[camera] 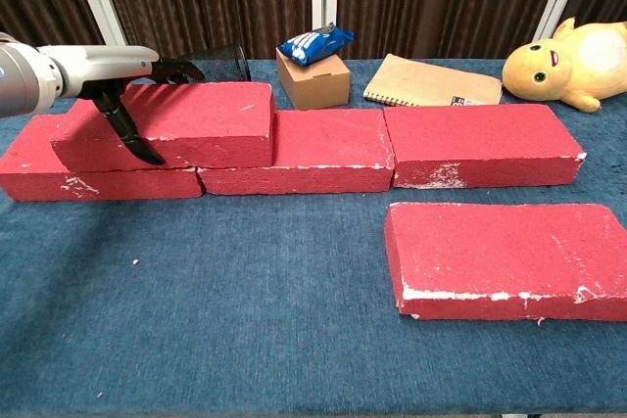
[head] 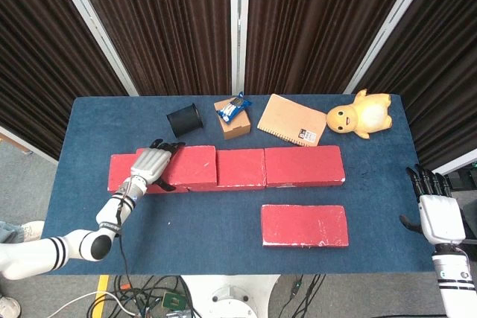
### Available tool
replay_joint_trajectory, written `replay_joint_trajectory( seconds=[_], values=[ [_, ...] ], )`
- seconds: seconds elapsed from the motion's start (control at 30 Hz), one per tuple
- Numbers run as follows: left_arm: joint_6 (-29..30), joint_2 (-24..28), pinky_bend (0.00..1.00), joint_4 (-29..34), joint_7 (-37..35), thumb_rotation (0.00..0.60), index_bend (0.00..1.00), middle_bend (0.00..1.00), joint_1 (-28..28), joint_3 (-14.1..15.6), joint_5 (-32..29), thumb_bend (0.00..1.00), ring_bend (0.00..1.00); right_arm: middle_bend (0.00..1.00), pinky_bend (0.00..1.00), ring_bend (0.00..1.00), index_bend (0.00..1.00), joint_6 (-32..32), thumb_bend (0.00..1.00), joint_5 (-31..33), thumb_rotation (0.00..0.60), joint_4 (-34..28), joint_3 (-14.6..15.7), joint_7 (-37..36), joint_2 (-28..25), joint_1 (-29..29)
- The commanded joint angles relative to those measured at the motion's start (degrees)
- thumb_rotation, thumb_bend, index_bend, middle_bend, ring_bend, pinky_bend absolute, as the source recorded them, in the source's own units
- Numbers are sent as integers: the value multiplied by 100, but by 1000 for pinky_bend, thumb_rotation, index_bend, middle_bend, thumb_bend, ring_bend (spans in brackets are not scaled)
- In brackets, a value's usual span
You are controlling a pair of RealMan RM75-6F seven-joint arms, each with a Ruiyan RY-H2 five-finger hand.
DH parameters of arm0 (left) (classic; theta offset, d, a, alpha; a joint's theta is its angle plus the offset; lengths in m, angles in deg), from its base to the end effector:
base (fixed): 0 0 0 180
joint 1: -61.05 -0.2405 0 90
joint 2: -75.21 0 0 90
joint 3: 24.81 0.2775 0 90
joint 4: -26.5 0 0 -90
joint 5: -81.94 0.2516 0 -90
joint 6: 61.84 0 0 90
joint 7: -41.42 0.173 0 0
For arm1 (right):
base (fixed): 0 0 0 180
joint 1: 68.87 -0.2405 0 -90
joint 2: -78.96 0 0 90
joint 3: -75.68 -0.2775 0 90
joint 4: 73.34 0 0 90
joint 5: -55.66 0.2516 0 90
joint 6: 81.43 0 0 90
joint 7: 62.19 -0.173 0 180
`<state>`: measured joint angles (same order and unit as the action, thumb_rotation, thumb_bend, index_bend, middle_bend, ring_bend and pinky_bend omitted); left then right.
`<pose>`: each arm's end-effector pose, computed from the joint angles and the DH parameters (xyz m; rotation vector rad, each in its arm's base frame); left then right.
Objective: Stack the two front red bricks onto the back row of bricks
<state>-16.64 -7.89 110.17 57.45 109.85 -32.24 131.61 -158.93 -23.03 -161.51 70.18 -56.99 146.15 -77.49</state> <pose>-0.1824 0.4204 -0.0565 -1.8701 -1.1492 -0.7454 -0.3664 -0.2502 0.1150 1.3873 -0.9067 0.7683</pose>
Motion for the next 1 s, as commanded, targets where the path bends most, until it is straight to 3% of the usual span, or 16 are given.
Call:
replay_joint_trajectory(
  seconds=[0.03,0.37,0.57,0.77,1.0],
  values=[
    [-35,1,0,-11,-20,600,72,192,4,5,-1,121,176,0,0,0,0,17,89,13,600,-2,4,15,2,-5],
    [-88,-3,0,-61,-71,600,67,177,0,38,40,119,137,0,0,0,0,41,90,39,600,-54,-3,68,-19,-21],
    [-244,77,0,-22,-124,600,43,83,28,66,41,89,5,0,0,0,0,32,89,54,600,-58,-6,77,-22,-16],
    [-297,84,0,-17,-143,600,36,4,54,79,14,64,0,0,0,0,0,41,90,80,600,-59,-10,77,-25,-15],
    [-280,95,0,17,-141,600,26,0,69,83,-9,61,0,0,0,0,0,31,90,98,600,-59,-14,76,-28,-7]
  ],
)
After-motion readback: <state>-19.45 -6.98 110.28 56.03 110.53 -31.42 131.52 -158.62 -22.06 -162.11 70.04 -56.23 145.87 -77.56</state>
